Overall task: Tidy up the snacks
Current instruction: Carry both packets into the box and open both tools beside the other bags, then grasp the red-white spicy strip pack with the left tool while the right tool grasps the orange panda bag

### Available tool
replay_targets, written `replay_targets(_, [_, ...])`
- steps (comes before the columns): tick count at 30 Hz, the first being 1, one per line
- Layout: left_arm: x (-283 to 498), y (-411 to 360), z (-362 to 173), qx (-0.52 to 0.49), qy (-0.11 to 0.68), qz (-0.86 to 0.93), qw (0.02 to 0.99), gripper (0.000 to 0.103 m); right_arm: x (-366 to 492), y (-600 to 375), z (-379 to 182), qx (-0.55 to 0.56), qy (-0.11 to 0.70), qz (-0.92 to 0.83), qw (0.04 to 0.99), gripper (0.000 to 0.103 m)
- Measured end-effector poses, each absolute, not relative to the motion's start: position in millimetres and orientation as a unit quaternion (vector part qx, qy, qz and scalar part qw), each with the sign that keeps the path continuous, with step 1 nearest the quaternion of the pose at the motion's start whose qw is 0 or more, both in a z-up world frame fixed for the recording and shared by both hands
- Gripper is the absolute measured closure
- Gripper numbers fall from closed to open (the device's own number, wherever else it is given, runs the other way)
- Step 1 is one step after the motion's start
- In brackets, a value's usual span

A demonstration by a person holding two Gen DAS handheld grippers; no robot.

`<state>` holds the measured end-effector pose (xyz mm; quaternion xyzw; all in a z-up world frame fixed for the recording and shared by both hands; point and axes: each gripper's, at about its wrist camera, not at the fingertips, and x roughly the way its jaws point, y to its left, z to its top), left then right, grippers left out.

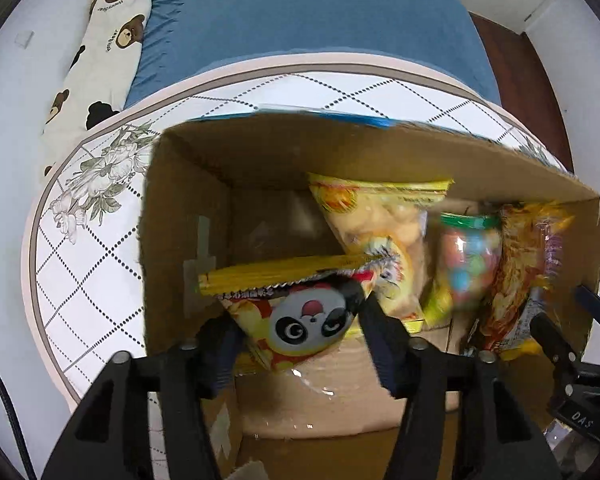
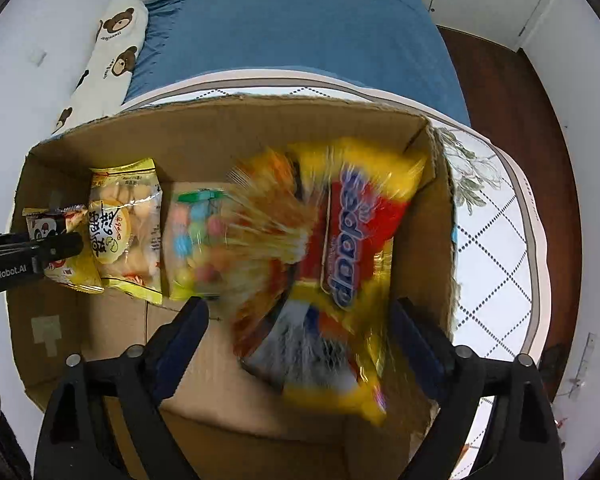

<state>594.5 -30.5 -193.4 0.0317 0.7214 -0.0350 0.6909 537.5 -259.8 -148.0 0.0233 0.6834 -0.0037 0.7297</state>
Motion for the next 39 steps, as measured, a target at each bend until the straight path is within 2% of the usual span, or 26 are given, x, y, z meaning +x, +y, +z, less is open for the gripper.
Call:
replay_targets(1, [595, -29, -194, 0.027, 0.719, -0.035, 0.694, 0.035, 538, -259, -148, 0.027, 0.683, -0.002, 0.730, 0.005])
replay_targets(5, [591, -27, -193, 0.023, 0.711, -0.031, 0.702, 0.033, 538, -258, -149, 0.026, 0.683, -0.001, 0.730, 0.005])
replay_targets(7, [588, -28, -191, 0.021, 0.709, -0.029, 0.704, 0.028, 536, -260, -150, 0.033, 0.684, 0.000, 0.729, 0.005])
replay_targets(25, [506, -45, -133, 0.018, 0.639, -0.033, 0.768, 0.028, 467, -247, -86, 0.033, 0.635, 0.009, 0.772, 0.005])
replay_targets(39, [424, -56, -58, 0.010, 0.550, -0.042, 0.834, 0.028, 396, -236, -20, 0.022, 0.567, 0.018, 0.823, 0.005])
